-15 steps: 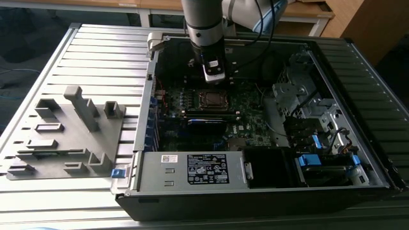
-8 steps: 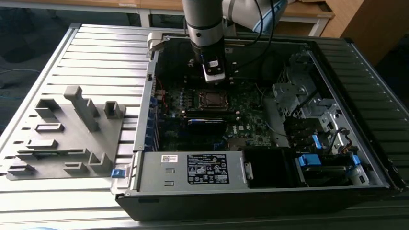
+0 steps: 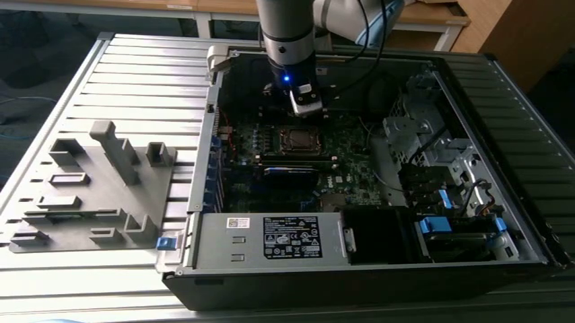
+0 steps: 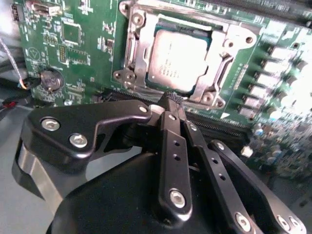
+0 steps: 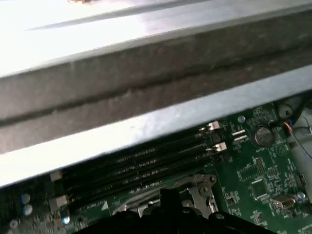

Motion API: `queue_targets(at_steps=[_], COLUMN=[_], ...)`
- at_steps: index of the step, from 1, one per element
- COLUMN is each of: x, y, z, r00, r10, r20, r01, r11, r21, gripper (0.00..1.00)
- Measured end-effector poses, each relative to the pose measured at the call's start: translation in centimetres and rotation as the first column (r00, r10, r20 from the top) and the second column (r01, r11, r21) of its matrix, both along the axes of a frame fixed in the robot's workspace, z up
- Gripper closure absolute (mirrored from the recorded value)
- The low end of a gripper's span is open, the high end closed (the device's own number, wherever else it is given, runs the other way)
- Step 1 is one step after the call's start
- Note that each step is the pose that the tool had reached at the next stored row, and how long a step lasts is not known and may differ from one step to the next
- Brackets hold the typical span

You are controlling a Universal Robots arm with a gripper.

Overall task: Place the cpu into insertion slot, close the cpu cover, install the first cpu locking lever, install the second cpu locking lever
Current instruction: 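Install the first cpu locking lever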

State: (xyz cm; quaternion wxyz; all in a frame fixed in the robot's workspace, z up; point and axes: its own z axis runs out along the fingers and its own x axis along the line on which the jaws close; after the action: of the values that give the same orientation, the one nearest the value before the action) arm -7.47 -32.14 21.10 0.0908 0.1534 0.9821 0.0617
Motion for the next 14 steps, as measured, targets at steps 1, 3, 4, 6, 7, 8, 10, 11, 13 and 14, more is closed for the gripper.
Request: queue_targets(at_steps=[1, 3, 4, 6, 7, 8, 10, 11, 13, 14], x=[0.00, 0.00, 0.00, 0.00, 0.01, 0.00, 0.00, 0.01, 0.01, 0.02], y=[0.00, 0.00, 0.00, 0.00, 0.00, 0.00, 0.00, 0.00, 0.00, 0.01], z=[0.00, 0.00, 0.00, 0.00, -0.01, -0.01, -0.02, -0.03, -0.05, -0.07], r00=[1.0000, 0.9999, 0.9998, 0.9995, 0.9993, 0.9991, 0.9984, 0.9977, 0.9957, 0.9946], r10=[0.006, 0.016, 0.019, 0.027, 0.033, 0.039, 0.054, 0.066, 0.091, 0.102], r20=[-0.0013, -0.0054, -0.0080, -0.0136, -0.0154, -0.0170, -0.0176, -0.0175, -0.0174, -0.0174], r01=[-0.006, -0.016, -0.020, -0.028, -0.034, -0.040, -0.055, -0.067, -0.093, -0.104], r11=[0.9998, 0.9984, 0.9972, 0.9939, 0.9930, 0.9926, 0.9919, 0.9911, 0.9891, 0.9880], r21=[-0.0184, -0.0542, -0.0726, -0.1067, -0.1134, -0.1144, -0.1145, -0.1144, -0.1144, -0.1145], gripper=[0.89, 0.89, 0.89, 0.89, 0.89, 0.89, 0.89, 0.89, 0.89, 0.89])
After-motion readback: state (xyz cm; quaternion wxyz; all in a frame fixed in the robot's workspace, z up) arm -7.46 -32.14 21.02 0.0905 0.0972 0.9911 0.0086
